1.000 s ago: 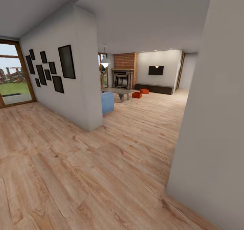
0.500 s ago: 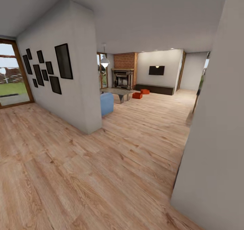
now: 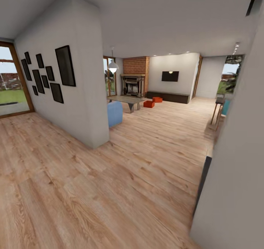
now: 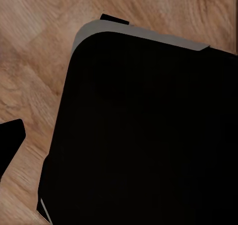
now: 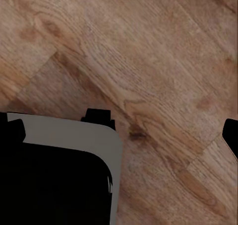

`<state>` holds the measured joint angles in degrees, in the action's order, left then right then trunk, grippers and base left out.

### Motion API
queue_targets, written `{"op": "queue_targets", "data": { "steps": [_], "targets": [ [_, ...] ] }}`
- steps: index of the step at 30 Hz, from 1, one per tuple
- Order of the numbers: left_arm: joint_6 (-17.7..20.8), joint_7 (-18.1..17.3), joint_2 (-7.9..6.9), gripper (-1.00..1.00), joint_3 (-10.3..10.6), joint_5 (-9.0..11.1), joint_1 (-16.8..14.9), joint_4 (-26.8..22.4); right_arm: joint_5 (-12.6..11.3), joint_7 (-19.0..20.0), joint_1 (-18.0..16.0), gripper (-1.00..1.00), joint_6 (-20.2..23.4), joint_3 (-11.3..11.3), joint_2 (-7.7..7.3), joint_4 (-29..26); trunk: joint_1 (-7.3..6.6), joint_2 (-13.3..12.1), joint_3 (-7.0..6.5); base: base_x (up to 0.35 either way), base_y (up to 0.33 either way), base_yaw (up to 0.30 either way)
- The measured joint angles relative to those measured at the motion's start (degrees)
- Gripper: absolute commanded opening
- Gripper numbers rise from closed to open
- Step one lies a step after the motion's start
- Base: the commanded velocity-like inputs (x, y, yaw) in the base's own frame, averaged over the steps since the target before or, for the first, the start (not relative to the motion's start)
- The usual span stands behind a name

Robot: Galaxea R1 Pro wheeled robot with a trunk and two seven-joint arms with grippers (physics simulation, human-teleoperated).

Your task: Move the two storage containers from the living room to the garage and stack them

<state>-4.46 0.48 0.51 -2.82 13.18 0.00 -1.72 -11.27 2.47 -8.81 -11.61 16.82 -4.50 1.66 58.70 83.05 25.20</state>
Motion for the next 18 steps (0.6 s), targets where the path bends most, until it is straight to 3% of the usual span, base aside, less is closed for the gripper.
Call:
{"op": "queue_targets", "data": {
  "steps": [18],
  "targets": [
    [0.0, 0.0, 0.00, 1.00, 0.0, 0.0, 0.0, 0.0, 0.0, 0.0, 0.0, 1.00, 0.0, 0.0, 0.00, 0.0, 0.00, 0.0, 0.00, 0.326, 0.000, 0.000]
  ]
}}
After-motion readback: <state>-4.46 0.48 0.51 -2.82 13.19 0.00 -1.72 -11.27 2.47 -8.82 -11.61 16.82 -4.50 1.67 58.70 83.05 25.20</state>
